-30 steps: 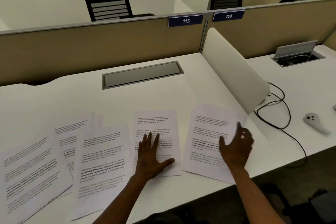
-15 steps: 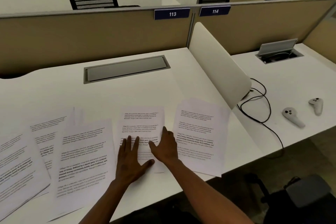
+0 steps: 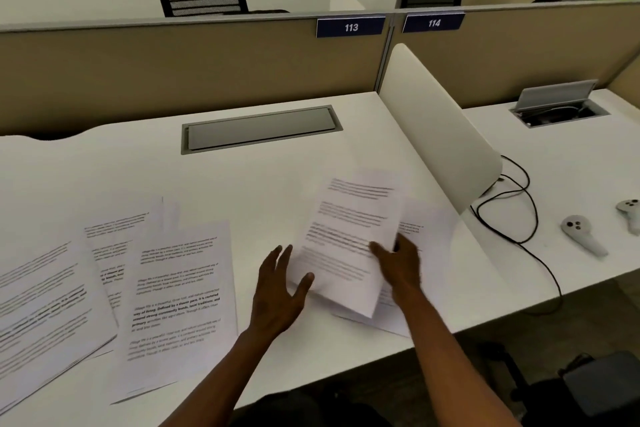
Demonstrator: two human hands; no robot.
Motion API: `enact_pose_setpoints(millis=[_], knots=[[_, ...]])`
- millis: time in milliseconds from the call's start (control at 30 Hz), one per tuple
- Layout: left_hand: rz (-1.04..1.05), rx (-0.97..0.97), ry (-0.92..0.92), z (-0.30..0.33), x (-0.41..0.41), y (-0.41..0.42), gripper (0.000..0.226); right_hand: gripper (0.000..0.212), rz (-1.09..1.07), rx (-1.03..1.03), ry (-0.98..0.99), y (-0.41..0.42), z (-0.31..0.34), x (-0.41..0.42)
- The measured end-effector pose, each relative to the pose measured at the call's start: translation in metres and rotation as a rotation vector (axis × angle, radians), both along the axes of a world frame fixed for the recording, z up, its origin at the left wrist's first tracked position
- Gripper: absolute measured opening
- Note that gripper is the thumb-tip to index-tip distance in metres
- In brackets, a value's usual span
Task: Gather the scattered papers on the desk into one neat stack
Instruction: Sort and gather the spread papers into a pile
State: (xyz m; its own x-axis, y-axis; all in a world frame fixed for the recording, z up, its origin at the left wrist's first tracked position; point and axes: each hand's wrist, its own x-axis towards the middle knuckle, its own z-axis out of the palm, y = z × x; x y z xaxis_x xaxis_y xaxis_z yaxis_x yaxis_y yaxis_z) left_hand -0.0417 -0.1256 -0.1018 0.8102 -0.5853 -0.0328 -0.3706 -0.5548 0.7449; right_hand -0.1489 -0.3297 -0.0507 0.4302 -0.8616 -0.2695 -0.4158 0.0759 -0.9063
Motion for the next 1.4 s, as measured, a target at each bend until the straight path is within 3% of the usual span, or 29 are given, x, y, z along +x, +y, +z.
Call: enact_pose_setpoints(millis=[67,200,300,367,533,800,967,1067,1267,1400], knots=[[-0.07,0.067,0.029,0.001,-0.006,-0.012,0.078,0.049,-0.061,-0.063,0.119,-0.023,0.0,-0.025],[-0.264,0.296,0.001,-0.001,-0.022,-0.039,0.08,0.055,-0.136,-0.188,0.379,-0.048,-0.018,-0.053],[-0.249,0.364,-0.026,0.001,-0.035,-0.052,0.08,0.081,-0.079,-0.268,0.642,-0.049,-0.036,-0.058],[-0.225,0.343,-0.009,0.002,-0.042,-0.058,0.079,0.091,-0.027,-0.274,0.694,-0.044,-0.045,-0.058],[-0.125,0.226,0.113,0.007,-0.049,-0.066,0.079,0.094,-0.015,-0.269,0.66,-0.039,-0.05,-0.052],[0.249,-0.1,0.621,0.026,-0.042,-0.078,0.084,0.085,0.126,-0.367,0.693,-0.028,-0.048,-0.042],[0.325,-0.128,0.828,0.029,-0.028,-0.078,0.086,0.082,0.191,-0.388,0.626,-0.022,-0.047,-0.041],[0.271,-0.087,0.834,0.028,-0.025,-0.073,0.087,0.083,0.255,-0.421,0.583,-0.016,-0.048,-0.041],[0.298,0.055,0.514,0.029,-0.028,-0.061,0.074,0.082,0.347,-0.448,0.506,-0.005,-0.051,-0.036],[0.272,0.023,0.516,0.011,-0.022,-0.058,0.085,0.082,0.397,-0.449,0.458,0.001,-0.054,-0.032]])
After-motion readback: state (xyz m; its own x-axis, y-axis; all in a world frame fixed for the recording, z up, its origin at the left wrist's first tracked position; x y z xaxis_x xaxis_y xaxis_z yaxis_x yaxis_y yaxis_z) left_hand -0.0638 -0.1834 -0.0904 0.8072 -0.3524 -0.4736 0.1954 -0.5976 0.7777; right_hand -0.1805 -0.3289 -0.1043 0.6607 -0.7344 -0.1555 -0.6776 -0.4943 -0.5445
